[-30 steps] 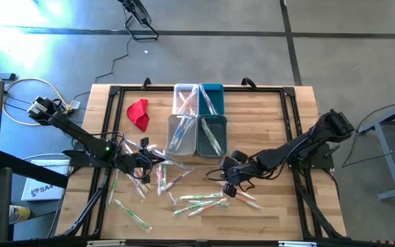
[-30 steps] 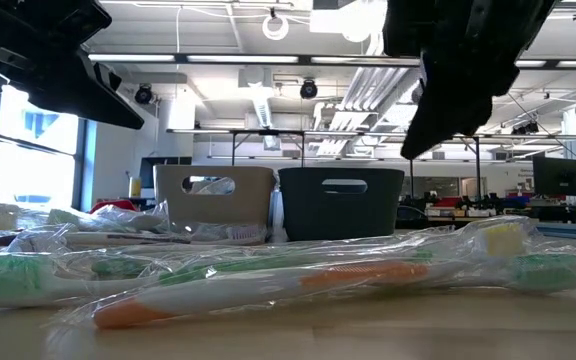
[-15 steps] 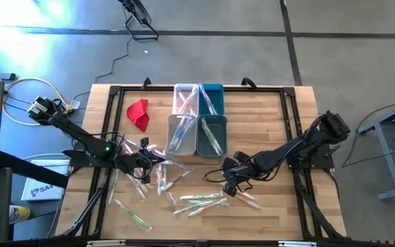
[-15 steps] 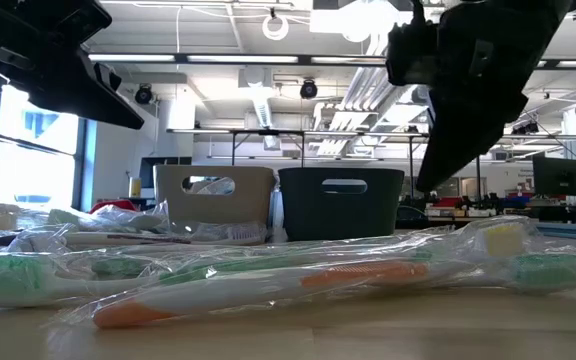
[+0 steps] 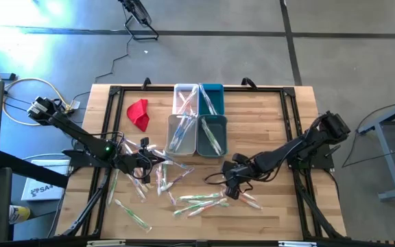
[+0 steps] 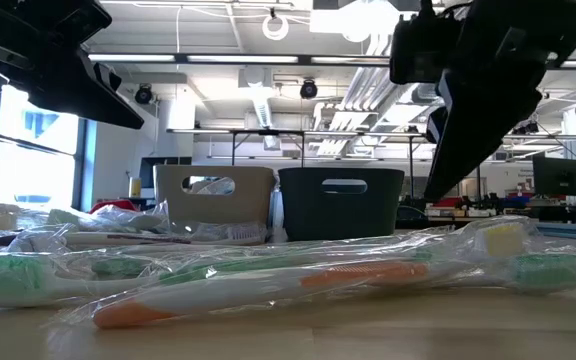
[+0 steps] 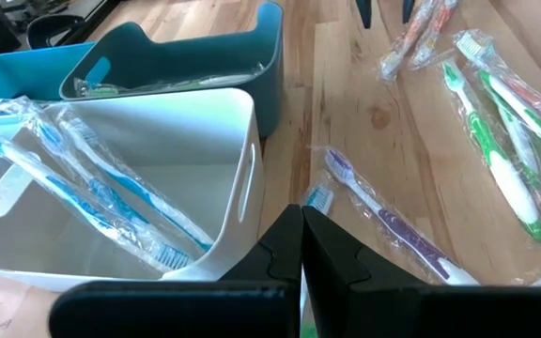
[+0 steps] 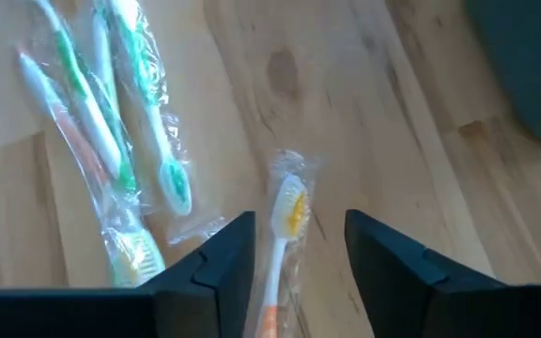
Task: Pick & Place Toothbrushes
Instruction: Put the orange toothbrush into the transparent bin
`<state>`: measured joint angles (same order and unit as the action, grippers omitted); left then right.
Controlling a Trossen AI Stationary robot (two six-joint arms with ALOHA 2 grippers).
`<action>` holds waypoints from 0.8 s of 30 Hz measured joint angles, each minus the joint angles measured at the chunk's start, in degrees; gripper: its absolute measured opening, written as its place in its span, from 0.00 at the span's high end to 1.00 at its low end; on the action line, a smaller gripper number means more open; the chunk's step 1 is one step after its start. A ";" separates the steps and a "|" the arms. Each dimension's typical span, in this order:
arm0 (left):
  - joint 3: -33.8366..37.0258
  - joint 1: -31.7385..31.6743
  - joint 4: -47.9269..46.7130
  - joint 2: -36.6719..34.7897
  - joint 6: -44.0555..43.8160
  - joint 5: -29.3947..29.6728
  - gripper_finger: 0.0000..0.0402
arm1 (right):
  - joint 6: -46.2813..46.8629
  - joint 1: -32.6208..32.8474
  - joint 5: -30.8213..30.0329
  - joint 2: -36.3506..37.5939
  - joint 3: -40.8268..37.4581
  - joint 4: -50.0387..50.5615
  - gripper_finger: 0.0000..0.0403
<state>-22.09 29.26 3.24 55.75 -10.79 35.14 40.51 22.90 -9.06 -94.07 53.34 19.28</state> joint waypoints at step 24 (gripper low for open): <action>0.00 0.00 -0.10 -0.02 -0.01 0.00 0.99 | 0.15 0.00 0.89 -9.57 0.15 -4.93 0.68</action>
<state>-22.09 29.26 3.14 55.72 -10.81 35.14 40.66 22.90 -8.17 -103.64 53.49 14.35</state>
